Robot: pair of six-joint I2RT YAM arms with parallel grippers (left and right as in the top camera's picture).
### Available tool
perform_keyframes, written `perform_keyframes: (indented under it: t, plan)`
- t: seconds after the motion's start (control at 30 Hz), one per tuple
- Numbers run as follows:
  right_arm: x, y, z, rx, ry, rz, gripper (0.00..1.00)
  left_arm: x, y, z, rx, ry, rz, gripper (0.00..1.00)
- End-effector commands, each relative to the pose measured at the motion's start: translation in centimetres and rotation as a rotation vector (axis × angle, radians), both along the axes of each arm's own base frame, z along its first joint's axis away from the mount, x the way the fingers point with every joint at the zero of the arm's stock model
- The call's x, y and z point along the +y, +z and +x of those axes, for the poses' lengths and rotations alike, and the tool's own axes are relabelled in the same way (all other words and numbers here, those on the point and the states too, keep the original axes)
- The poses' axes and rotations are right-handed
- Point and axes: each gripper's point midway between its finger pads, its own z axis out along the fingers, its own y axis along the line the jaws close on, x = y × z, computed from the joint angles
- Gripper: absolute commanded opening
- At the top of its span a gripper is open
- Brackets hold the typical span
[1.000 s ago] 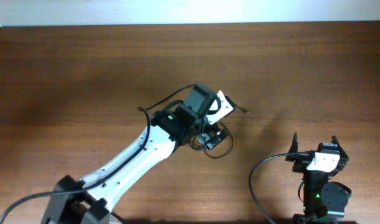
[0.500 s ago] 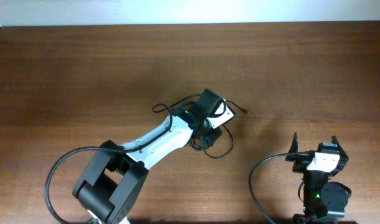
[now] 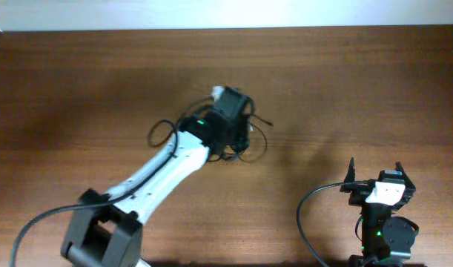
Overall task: Untangle cables
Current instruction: 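Grasp the cable bundle with the left gripper and lift it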
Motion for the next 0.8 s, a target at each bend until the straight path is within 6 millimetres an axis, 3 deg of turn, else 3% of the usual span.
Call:
perform_keyframes:
  t: [0.0,0.03,0.2,0.27,0.33,0.37,0.43,0.47,0.57,0.67,0.77]
  plan:
    - [-0.2,-0.4,0.0,0.006,-0.008,0.006,0.98,5.5,-0.2,-0.5,0.185,0.636,-0.188,0.00]
    - [-0.2,-0.4,0.0,0.006,-0.008,0.006,0.99,6.4,-0.5,-0.9,0.213,0.701,-0.189,0.02]
    - [0.7,-0.4,0.1,-0.001,0.039,0.054,0.99,6.6,-0.8,-1.4,0.231,0.703,-0.170,0.00]
    - [2.7,-0.2,0.3,-0.028,0.143,0.266,0.99,6.8,-0.9,-1.8,0.242,0.705,-0.158,0.00]
    - [6.7,0.3,-0.1,-0.007,0.321,0.838,0.99,6.6,-1.0,-2.0,0.265,0.746,-0.184,0.00]
    - [7.6,0.3,-0.3,0.016,0.365,0.912,0.98,6.1,-1.0,-2.2,0.288,0.762,-0.213,0.00]
    - [12.3,0.5,-2.4,0.193,0.606,1.141,0.98,5.1,-1.0,-2.7,0.345,0.772,-0.269,0.00]
    - [13.2,0.6,-3.0,0.260,0.633,1.272,0.98,4.9,-1.0,-2.8,0.356,0.766,-0.276,0.00]
    - [12.6,0.6,-2.5,0.233,0.589,1.290,1.00,4.8,-1.0,-2.8,0.358,0.766,-0.278,0.00]
    - [13.7,0.2,-3.4,0.275,0.679,1.179,1.00,4.0,-0.9,-3.2,0.396,0.744,-0.312,0.00]
    - [14.8,-0.7,-4.0,0.408,0.672,1.353,0.81,3.2,-1.0,-3.8,0.437,0.872,-0.360,0.00]
